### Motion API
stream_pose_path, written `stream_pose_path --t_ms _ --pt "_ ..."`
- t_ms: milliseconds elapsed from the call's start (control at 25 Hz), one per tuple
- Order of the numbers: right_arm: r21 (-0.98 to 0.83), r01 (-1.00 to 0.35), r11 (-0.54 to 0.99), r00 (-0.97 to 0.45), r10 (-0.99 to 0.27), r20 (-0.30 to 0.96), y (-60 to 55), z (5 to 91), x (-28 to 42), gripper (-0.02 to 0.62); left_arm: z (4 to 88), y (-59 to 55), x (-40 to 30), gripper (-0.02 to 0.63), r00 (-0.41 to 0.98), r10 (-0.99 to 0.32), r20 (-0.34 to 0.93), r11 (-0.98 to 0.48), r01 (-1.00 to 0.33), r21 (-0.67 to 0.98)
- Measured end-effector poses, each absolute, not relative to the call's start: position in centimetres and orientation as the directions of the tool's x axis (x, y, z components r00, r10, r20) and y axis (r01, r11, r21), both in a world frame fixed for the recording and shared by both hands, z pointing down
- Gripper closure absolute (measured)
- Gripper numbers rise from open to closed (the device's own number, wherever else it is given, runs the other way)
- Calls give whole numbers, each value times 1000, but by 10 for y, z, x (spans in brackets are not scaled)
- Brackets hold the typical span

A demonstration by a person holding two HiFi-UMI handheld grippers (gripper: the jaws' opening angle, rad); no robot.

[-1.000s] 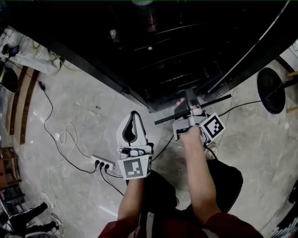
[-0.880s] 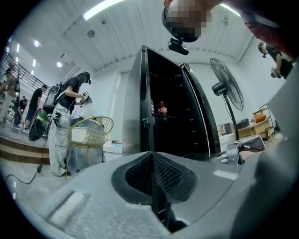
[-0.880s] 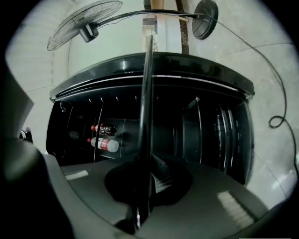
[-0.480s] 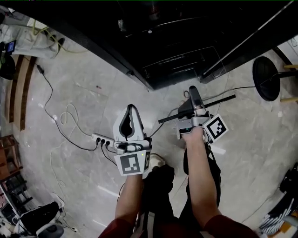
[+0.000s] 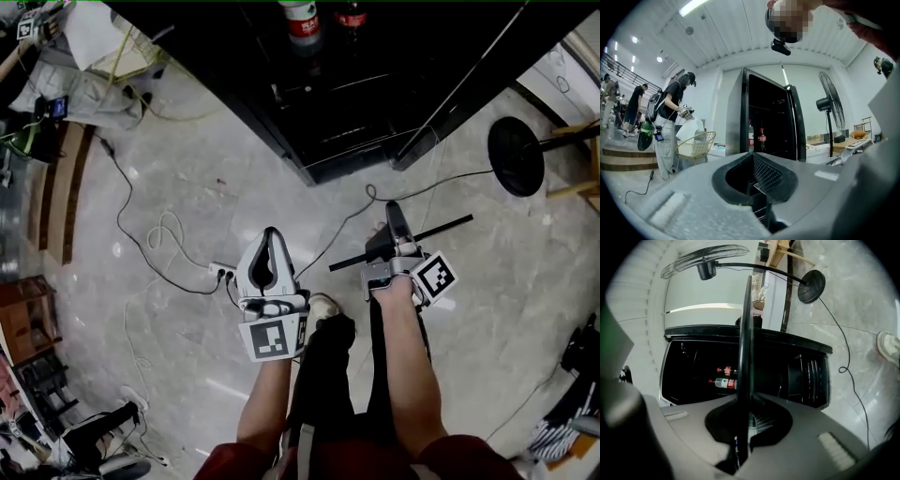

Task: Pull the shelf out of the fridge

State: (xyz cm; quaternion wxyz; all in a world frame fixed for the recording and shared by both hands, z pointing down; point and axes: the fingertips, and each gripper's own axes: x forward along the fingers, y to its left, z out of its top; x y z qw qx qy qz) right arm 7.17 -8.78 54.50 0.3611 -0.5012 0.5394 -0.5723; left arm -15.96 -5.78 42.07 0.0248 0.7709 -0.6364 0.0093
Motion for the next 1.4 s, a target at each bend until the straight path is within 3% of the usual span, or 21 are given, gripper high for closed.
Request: stream_pose_path --t_ms 640,1400 --pt "-987 -110 -115 -252 -957 140 -16 300 66 589 171 20 -184 606 143 -988 -50 -143 -990 -8" --pt "-993 -116 3 -456 -889 51 24 185 122 588 93 141 -128 606 -194 -978 -74 193 -981 16"
